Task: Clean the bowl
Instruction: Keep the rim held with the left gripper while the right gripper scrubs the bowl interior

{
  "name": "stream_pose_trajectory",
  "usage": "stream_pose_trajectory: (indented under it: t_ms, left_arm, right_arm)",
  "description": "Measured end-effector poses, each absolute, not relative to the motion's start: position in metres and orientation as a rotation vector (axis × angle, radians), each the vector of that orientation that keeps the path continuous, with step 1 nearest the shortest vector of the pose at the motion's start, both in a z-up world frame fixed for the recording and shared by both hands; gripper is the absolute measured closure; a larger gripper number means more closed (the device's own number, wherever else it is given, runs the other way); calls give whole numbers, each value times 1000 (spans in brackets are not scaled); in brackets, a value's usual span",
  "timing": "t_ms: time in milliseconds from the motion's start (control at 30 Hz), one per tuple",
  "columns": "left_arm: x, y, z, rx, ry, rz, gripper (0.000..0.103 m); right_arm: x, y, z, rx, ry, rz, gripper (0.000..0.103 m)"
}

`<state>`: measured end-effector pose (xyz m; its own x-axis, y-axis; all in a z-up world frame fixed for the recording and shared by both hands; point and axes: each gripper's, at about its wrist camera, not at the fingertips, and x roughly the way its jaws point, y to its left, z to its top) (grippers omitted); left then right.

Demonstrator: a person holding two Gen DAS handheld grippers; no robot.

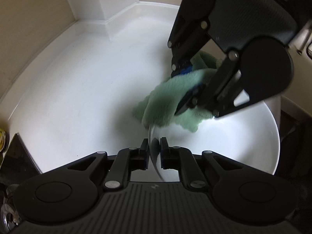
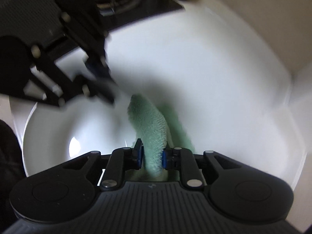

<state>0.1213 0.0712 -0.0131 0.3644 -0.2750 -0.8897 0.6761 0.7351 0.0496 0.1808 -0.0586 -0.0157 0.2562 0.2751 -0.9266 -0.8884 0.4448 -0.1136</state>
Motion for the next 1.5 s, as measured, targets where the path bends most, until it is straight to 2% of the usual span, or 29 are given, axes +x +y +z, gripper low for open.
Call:
stream_pose_trajectory:
  t_ms: [333, 433, 567, 700, 933, 1200, 1333, 1500]
  left_arm:
    - [90, 104, -6, 281, 1034, -517, 95]
    - [105, 98, -5, 375, 1041, -575, 95]
    - [117, 84, -4, 495, 1029, -674, 95]
    - [127, 71, -3, 539, 1019, -713, 95]
    - [119, 78, 3, 397, 1022, -582, 95]
    - [98, 95, 5, 308, 1003, -504, 96]
    - [113, 95, 9, 369, 1016, -543, 96]
    - [112, 74, 6, 478, 993, -593, 96]
  right_arm:
    - [190, -101, -18, -371, 1073, 766, 90]
    - [177, -102, -21, -464, 1107, 809, 91]
    - [175, -90, -19, -662, 1139, 924, 87]
    - [185, -68, -20, -805, 1072, 922, 86]
    - [197, -47, -15, -705, 1013, 918, 85]
    - [200, -86, -21, -403, 1073, 820, 88]
    - [191, -82, -28, -475, 1118, 851, 90]
    - [184, -77, -28, -646, 1153, 922, 88]
